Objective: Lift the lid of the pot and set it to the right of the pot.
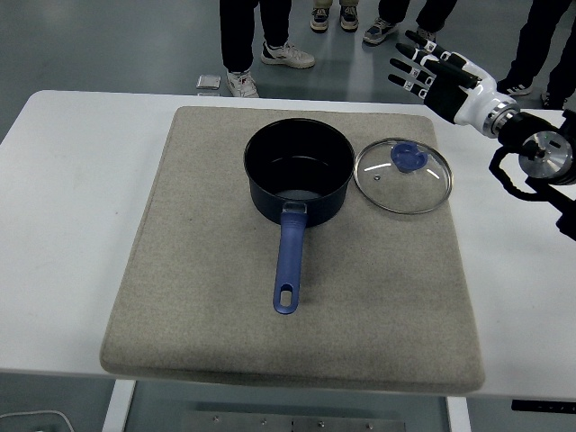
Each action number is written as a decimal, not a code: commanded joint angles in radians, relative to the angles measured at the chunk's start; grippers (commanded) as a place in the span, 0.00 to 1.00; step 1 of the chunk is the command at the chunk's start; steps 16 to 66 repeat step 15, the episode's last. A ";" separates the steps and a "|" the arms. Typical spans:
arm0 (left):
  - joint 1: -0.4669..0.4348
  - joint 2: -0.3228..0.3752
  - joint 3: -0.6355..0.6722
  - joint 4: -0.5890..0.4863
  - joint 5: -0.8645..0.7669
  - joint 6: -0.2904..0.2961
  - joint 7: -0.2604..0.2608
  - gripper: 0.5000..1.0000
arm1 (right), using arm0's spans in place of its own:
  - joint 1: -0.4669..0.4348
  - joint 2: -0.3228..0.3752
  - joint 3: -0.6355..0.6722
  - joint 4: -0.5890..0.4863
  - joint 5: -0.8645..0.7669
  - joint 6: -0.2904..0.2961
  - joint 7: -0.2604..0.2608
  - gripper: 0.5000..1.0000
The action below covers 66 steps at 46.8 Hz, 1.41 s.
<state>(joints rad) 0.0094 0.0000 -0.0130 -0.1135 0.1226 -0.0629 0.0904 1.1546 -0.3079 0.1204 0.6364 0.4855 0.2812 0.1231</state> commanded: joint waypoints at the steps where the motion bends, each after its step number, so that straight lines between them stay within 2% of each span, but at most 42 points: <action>1: 0.000 0.000 0.001 0.000 0.000 0.000 0.000 1.00 | -0.003 0.000 0.013 -0.009 -0.004 -0.005 0.004 0.81; 66: 0.000 0.000 -0.001 0.000 0.000 0.000 0.000 1.00 | -0.003 0.000 0.015 -0.011 -0.019 -0.008 0.004 0.82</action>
